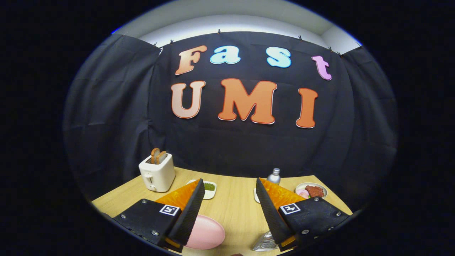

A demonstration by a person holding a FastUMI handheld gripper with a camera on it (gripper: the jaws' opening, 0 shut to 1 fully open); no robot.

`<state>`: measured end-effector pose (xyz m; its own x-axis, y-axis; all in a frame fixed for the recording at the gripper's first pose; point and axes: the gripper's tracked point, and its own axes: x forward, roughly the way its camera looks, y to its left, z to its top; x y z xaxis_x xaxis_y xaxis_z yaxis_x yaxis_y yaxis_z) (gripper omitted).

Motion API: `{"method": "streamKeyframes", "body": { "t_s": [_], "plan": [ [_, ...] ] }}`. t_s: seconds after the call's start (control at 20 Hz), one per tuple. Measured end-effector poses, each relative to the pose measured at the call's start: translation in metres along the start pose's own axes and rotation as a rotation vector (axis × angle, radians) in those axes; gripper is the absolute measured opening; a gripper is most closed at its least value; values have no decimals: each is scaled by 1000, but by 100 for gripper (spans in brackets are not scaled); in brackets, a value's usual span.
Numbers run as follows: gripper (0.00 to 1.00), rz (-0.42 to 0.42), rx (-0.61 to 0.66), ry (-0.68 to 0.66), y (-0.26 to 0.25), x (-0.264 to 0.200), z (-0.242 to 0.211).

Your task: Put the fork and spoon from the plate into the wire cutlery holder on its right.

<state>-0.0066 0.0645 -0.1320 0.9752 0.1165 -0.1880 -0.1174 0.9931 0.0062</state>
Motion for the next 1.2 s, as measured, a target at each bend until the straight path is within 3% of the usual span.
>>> {"method": "streamKeyframes", "body": {
  "t_s": [0.45,0.8,1.2],
  "plan": [
    [88,102,-14,73,65,15,-24],
    [88,126,-49,252,91,21,-78],
    [88,167,-18,564,107,13,-153]
  ]
}}
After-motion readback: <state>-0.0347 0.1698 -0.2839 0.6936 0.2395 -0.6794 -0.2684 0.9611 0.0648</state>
